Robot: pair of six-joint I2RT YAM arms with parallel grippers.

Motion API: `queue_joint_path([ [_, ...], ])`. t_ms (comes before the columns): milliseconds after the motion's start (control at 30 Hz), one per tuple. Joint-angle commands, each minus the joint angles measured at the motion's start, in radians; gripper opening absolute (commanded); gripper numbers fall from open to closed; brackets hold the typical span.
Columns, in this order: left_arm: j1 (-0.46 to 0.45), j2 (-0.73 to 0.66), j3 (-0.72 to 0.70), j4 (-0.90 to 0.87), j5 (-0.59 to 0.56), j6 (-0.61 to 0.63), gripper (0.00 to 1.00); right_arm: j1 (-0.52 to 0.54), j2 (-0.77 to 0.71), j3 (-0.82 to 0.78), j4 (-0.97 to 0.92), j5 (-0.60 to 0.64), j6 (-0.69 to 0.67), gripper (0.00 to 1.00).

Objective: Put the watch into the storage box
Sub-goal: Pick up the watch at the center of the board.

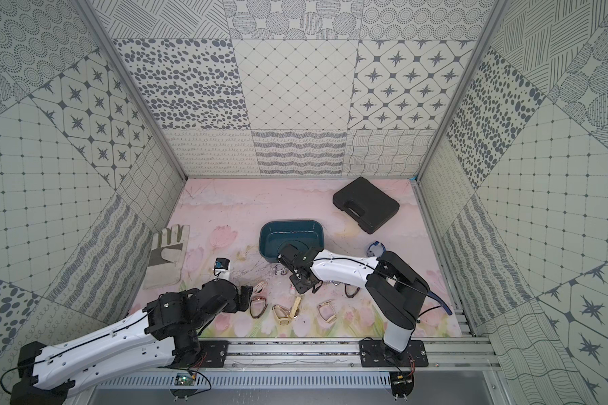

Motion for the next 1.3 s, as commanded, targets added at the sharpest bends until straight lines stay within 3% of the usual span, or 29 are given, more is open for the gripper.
queue_joint_path([
  [0, -0.004, -0.008, -0.002, -0.026, -0.031, -0.003, 0.99, -0.014, 0.017, 0.004, 0.040, 0.002, -0.014, 0.39],
  [333, -0.006, -0.022, -0.009, -0.018, -0.036, 0.004, 0.99, -0.017, 0.062, 0.013, 0.050, -0.013, -0.023, 0.33],
  [567, -0.004, -0.039, -0.025, 0.002, -0.037, 0.008, 0.99, -0.017, 0.070, 0.014, 0.045, -0.020, -0.027, 0.13],
  [667, -0.004, -0.070, -0.041, 0.033, -0.026, 0.027, 0.99, -0.017, 0.029, 0.000, 0.036, -0.017, -0.029, 0.11],
  [767, -0.003, -0.110, -0.055, 0.053, -0.031, 0.039, 0.99, -0.017, -0.022, -0.017, 0.017, -0.005, -0.026, 0.00],
  [1267, -0.004, -0.083, -0.054, 0.138, -0.016, 0.120, 0.99, -0.036, -0.361, 0.016, -0.185, 0.016, -0.019, 0.00],
])
